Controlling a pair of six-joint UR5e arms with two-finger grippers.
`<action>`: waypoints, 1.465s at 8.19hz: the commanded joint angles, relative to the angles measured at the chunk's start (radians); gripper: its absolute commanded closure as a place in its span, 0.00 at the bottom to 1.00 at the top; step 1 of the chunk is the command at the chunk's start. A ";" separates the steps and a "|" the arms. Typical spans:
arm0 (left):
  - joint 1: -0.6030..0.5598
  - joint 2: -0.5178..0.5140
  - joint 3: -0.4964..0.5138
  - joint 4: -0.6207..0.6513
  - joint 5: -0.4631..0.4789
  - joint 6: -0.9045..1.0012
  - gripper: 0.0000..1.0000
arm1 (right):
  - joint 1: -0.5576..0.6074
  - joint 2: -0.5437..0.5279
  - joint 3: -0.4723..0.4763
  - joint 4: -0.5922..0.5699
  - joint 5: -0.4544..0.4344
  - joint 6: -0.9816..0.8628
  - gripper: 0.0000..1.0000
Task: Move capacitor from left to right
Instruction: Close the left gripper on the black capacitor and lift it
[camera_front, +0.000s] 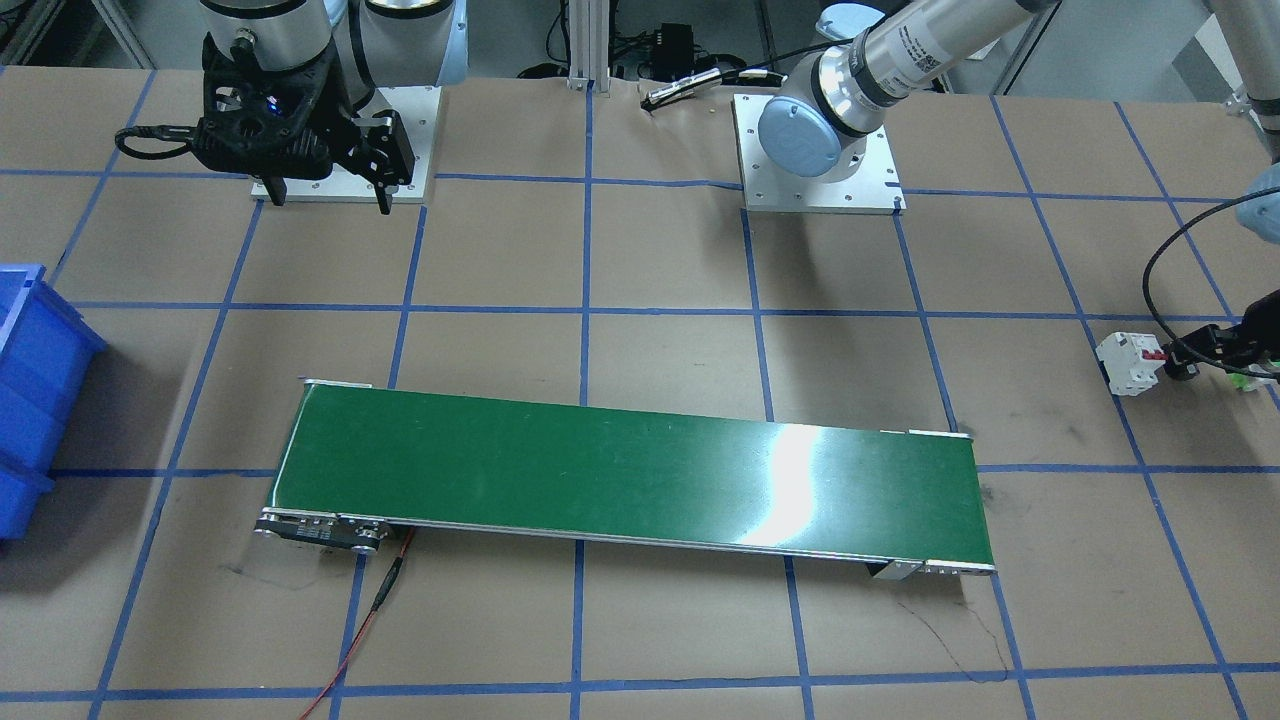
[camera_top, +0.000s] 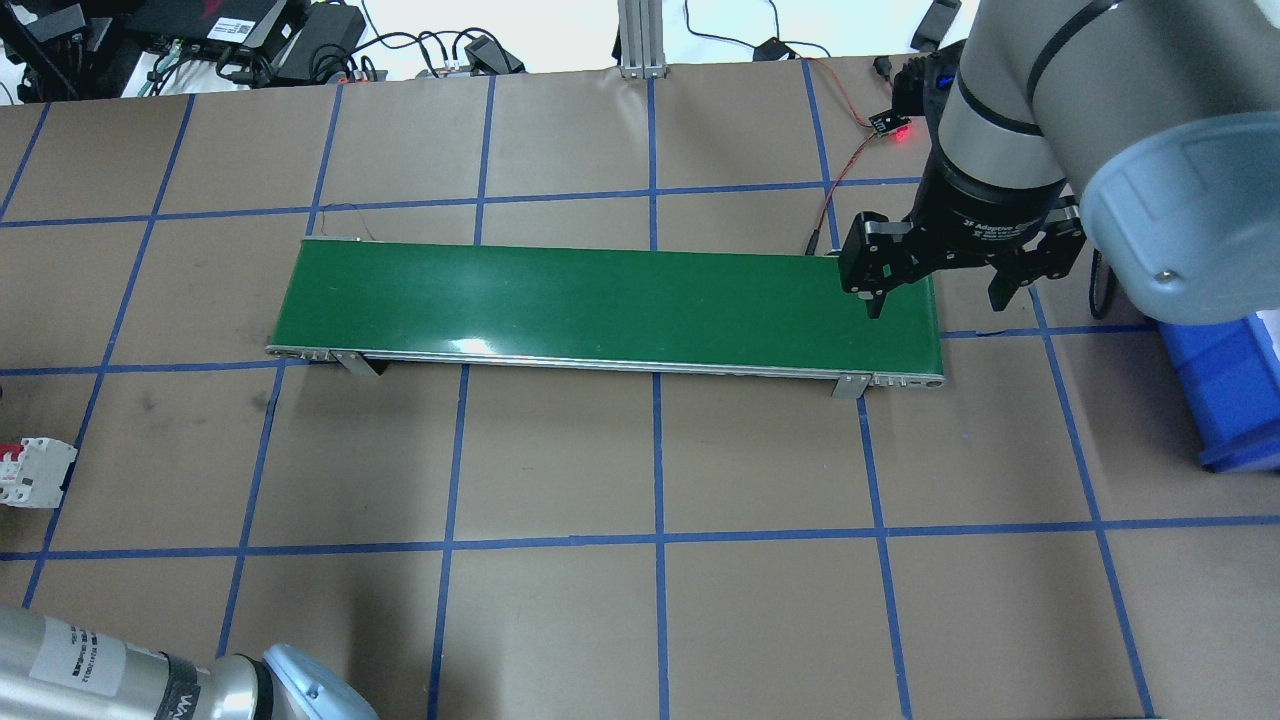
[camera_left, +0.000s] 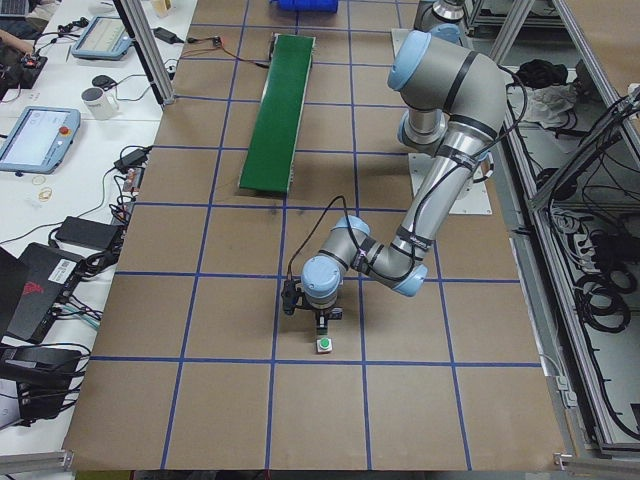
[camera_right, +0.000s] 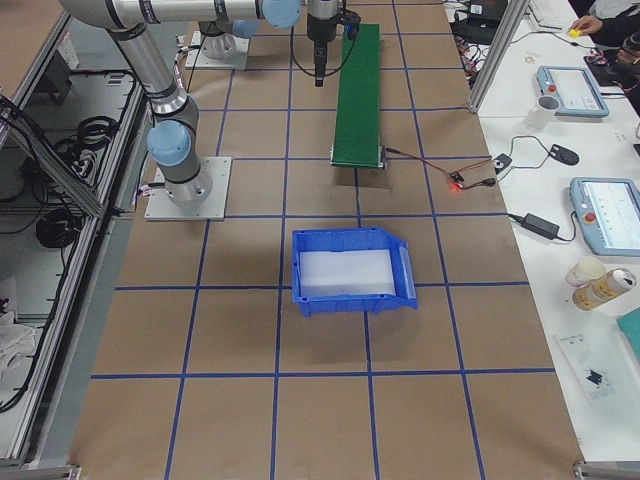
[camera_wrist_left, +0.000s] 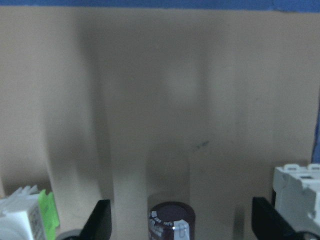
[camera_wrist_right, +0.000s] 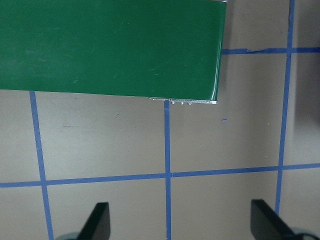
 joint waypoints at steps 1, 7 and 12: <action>0.002 -0.005 0.000 0.001 0.005 0.010 0.25 | -0.006 0.007 -0.013 0.019 0.003 -0.003 0.00; 0.023 -0.005 0.000 -0.040 0.044 0.007 0.71 | -0.009 0.007 -0.099 0.193 -0.009 -0.006 0.00; 0.025 0.048 0.025 -0.258 0.104 -0.010 1.00 | -0.030 0.036 -0.099 0.190 0.011 0.003 0.00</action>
